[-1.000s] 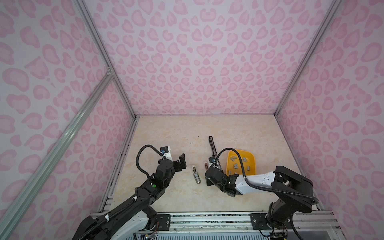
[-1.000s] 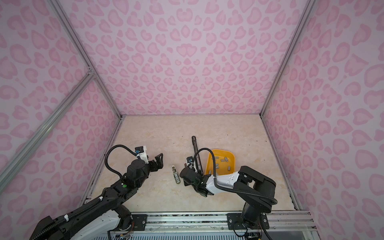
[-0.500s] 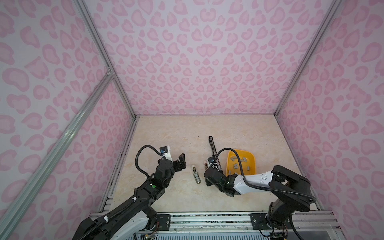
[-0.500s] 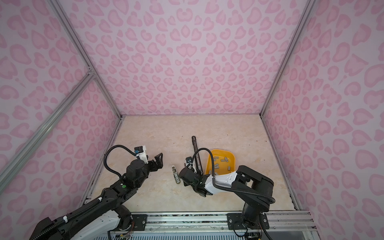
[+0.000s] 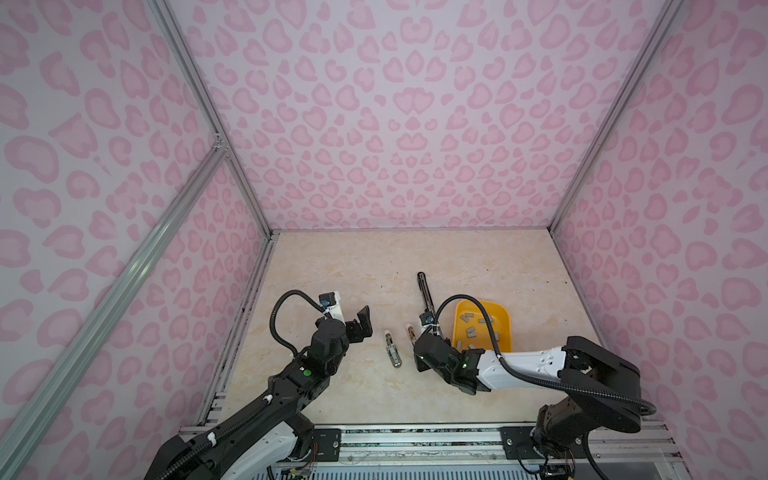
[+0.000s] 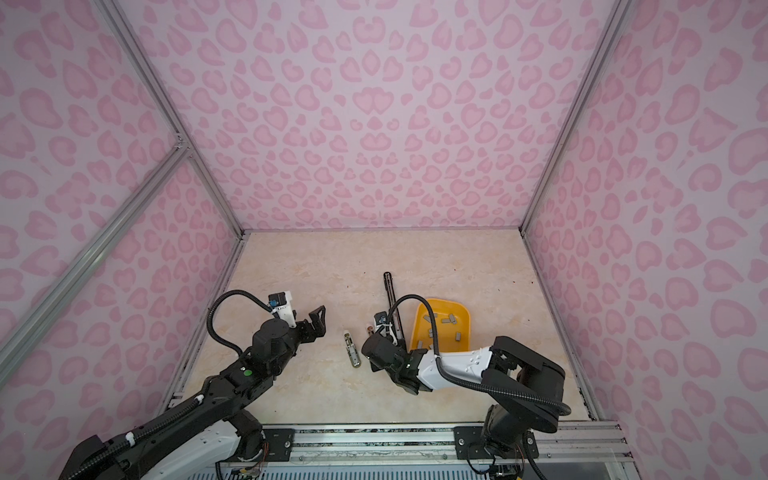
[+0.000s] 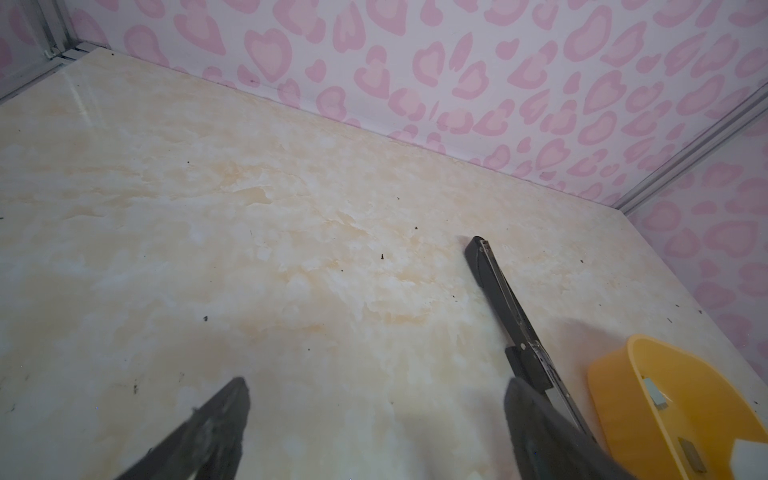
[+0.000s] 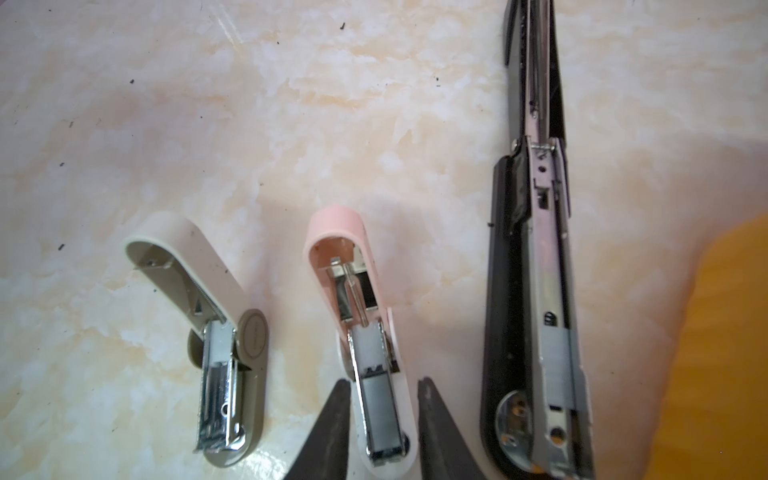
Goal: Load the staples into the stapler
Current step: 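Open the right gripper and release the strip in the pink stapler, then move the right gripper back over the yellow tray while the left gripper shifts slightly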
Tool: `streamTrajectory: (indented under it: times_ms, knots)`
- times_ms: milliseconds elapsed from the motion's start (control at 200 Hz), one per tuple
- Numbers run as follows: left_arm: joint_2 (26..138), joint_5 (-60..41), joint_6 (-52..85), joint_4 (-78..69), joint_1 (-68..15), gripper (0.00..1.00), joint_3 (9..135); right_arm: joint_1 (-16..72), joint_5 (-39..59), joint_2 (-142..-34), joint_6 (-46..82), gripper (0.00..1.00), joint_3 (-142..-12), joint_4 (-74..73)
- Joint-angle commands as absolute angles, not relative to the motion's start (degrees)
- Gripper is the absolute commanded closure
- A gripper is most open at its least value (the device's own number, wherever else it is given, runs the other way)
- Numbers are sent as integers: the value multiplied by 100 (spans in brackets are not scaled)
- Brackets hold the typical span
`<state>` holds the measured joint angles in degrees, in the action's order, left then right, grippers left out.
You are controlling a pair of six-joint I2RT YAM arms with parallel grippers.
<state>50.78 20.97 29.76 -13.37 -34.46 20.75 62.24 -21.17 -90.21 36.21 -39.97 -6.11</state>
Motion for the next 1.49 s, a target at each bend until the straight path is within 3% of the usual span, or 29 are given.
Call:
streamTrajectory:
  times_ms: [0, 195, 405, 485, 605, 795, 1105, 1260, 1490]
  knots:
    - [5061, 2109, 2953, -1416, -3435, 3, 2100, 6229, -2248, -8994, 3507, 71, -4040, -475]
    - [4985, 2100, 2953, -1403, -3436, 3, 2078, 6201, -2973, -8170, 3219, 73, -4131, 124]
    - [4713, 1507, 3310, -914, -3437, 2, 2563, 5897, -3987, -5776, 2967, 68, -3621, 1057]
    - [4611, 1085, 3700, -537, -3445, 2, 2960, 5493, -3779, -5026, 2848, 65, -3358, 1477]
    - [4651, 1344, 4399, -319, -3486, 2, 3202, 4459, -2831, -4463, 2839, 63, -3039, 1992]
    - [5121, 418, 4712, -343, -3530, 2, 3544, 3242, -1581, -4907, 2767, 64, -2853, 1791]
    - [5662, 314, 4757, -202, -3585, 2, 3783, 3098, -1399, -6710, 2769, 70, -3500, 1776]
    - [5455, 815, 4745, -144, -3569, 3, 3660, 2980, -1236, -7465, 2780, 71, -3872, 1970]
    - [5154, 920, 4725, -238, -3574, 3, 3520, 2789, -929, -7876, 3005, 69, -4108, 1919]
